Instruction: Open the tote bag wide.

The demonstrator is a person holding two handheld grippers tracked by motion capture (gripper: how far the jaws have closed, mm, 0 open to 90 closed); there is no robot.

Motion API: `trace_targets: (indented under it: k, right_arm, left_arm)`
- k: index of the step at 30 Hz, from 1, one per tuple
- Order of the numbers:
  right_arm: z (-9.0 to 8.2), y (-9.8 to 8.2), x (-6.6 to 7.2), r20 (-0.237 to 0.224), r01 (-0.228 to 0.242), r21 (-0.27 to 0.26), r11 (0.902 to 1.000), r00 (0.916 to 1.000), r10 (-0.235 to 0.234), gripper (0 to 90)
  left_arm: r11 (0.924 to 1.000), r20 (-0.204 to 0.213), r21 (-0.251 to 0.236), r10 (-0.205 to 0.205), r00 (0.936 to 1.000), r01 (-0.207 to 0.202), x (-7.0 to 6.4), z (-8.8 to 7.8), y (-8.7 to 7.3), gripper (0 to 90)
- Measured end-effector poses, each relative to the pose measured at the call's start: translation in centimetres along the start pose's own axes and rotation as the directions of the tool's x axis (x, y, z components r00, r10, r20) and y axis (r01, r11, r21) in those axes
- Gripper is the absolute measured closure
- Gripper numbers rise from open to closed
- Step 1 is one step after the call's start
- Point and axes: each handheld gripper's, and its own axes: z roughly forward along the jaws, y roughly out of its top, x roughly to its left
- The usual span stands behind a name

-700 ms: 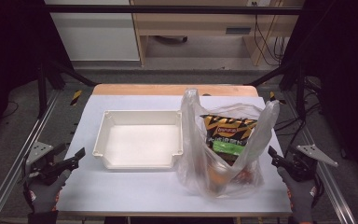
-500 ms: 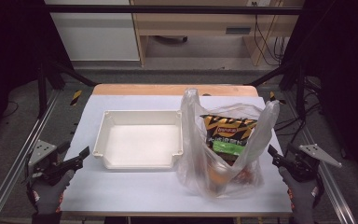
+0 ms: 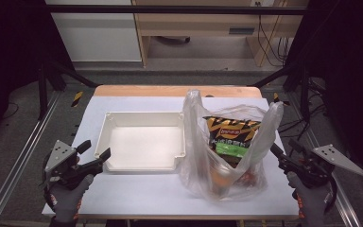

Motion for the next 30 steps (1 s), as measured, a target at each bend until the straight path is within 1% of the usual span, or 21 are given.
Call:
trace_targets:
  k: [4, 5, 6, 7, 8, 9, 10, 11, 12, 13, 14, 16, 17, 18, 20, 22, 26, 27, 28, 29, 30]
  right_arm:
    - [-0.7, 0.9, 0.9, -0.015, 0.009, -0.021, 0.9997, 0.9999, -0.009, 30.6]
    - [-1.3, 1.6, 1.5, -0.050, 0.000, -0.048, 0.9989, 0.9987, -0.003, 31.0]
    - [-1.5, 1.8, 1.7, -0.056, -0.003, -0.052, 0.9986, 0.9984, 0.000, 31.9]
    - [-1.5, 1.8, 1.7, -0.056, -0.003, -0.052, 0.9986, 0.9984, 0.000, 31.9]
    - [-1.7, 2.2, 2.4, -0.080, 0.008, -0.063, 0.9980, 0.9967, -0.014, 32.2]
    - [-1.7, 2.2, 2.4, -0.080, 0.008, -0.063, 0.9980, 0.9967, -0.014, 32.2]
    - [-1.7, 2.5, 3.2, -0.114, 0.025, -0.061, 0.9978, 0.9929, -0.032, 31.8]
    - [-1.6, 2.6, 3.6, -0.131, 0.034, -0.055, 0.9979, 0.9906, -0.041, 31.8]
    - [-1.5, 2.6, 4.0, -0.143, 0.044, -0.051, 0.9977, 0.9884, -0.051, 30.8]
    - [-1.4, 2.6, 4.4, -0.156, 0.050, -0.044, 0.9978, 0.9862, -0.056, 30.2]
    - [-1.3, 2.6, 4.8, -0.164, 0.057, -0.042, 0.9975, 0.9845, -0.063, 30.1]
    - [-0.8, 2.5, 5.4, -0.176, 0.073, -0.029, 0.9969, 0.9813, -0.077, 30.2]
    - [-0.8, 2.5, 5.4, -0.176, 0.073, -0.029, 0.9969, 0.9813, -0.077, 30.2]
    - [-0.4, 2.3, 5.6, -0.175, 0.081, -0.016, 0.9966, 0.9811, -0.083, 30.6]
    - [0.6, 1.9, 5.7, -0.147, 0.102, 0.013, 0.9947, 0.9842, -0.099, 35.2]
    - [1.3, 1.4, 5.6, -0.141, 0.104, 0.026, 0.9942, 0.9850, -0.100, 42.3]
    - [2.1, 0.6, 5.5, -0.131, 0.100, 0.051, 0.9937, 0.9871, -0.093, 59.0]
    - [2.1, 0.6, 5.5, -0.131, 0.100, 0.051, 0.9937, 0.9871, -0.093, 59.0]
    - [2.2, 0.5, 5.4, -0.133, 0.091, 0.056, 0.9943, 0.9877, -0.083, 65.7]
    - [2.2, 0.5, 5.4, -0.133, 0.091, 0.056, 0.9943, 0.9877, -0.083, 65.7]
    - [2.4, 0.4, 5.4, -0.135, 0.093, 0.063, 0.9936, 0.9873, -0.084, 71.3]
  left_arm:
    - [1.0000, 0.036, -0.001, -0.004, 0.9994, 0.004, -0.9, 0.5, 0.4, 23.5]
    - [1.0000, 0.044, 0.002, 0.004, 0.9990, -0.005, -1.4, 0.6, 0.6, 23.5]
    - [0.9999, 0.058, -0.005, 0.013, 0.9982, -0.012, -2.0, 0.8, 0.9, 23.6]
    - [0.9999, 0.058, -0.005, 0.013, 0.9982, -0.012, -2.0, 0.8, 0.9, 23.8]
    - [0.9998, 0.085, -0.016, 0.009, 0.9963, -0.008, -2.8, 1.1, 1.5, 23.9]
    - [0.9998, 0.085, -0.016, 0.009, 0.9963, -0.008, -2.8, 1.1, 1.5, 24.1]
    - [0.9995, 0.114, -0.028, 0.016, 0.9934, -0.013, -3.9, 1.6, 2.1, 24.4]
    - [0.9995, 0.114, -0.028, 0.016, 0.9934, -0.013, -3.9, 1.6, 2.1, 24.4]
    - [0.9990, 0.143, -0.035, 0.032, 0.9892, -0.027, -5.2, 2.2, 2.7, 24.4]
    - [0.9990, 0.143, -0.035, 0.032, 0.9892, -0.027, -5.2, 2.2, 2.7, 24.4]
    - [0.9984, 0.174, -0.039, 0.047, 0.9835, -0.041, -6.6, 2.8, 3.2, 24.5]
    - [0.9975, 0.204, -0.040, 0.064, 0.9768, -0.057, -8.0, 3.5, 3.7, 24.5]
    - [0.9975, 0.204, -0.040, 0.064, 0.9768, -0.057, -8.0, 3.5, 3.7, 24.6]
    - [0.9967, 0.218, -0.042, 0.076, 0.9729, -0.069, -8.9, 4.0, 4.0, 24.6]
    - [0.9952, 0.246, -0.045, 0.096, 0.9645, -0.087, -10.4, 4.8, 4.5, 25.0]
    - [0.9941, 0.257, -0.037, 0.108, 0.9605, -0.102, -11.4, 5.6, 4.8, 25.5]
    - [0.9947, 0.300, -0.017, 0.101, 0.9486, -0.101, -13.2, 7.3, 5.1, 26.9]
    - [0.9950, 0.313, -0.010, 0.097, 0.9449, -0.099, -13.6, 7.8, 5.2, 26.9]
    - [0.9955, 0.333, 0.005, 0.087, 0.9387, -0.094, -14.3, 8.7, 5.2, 27.5]
    - [0.9955, 0.333, 0.005, 0.087, 0.9387, -0.094, -14.3, 8.7, 5.2, 27.6]
    - [0.9944, 0.337, 0.016, 0.093, 0.9368, -0.104, -14.9, 9.4, 5.2, 27.8]
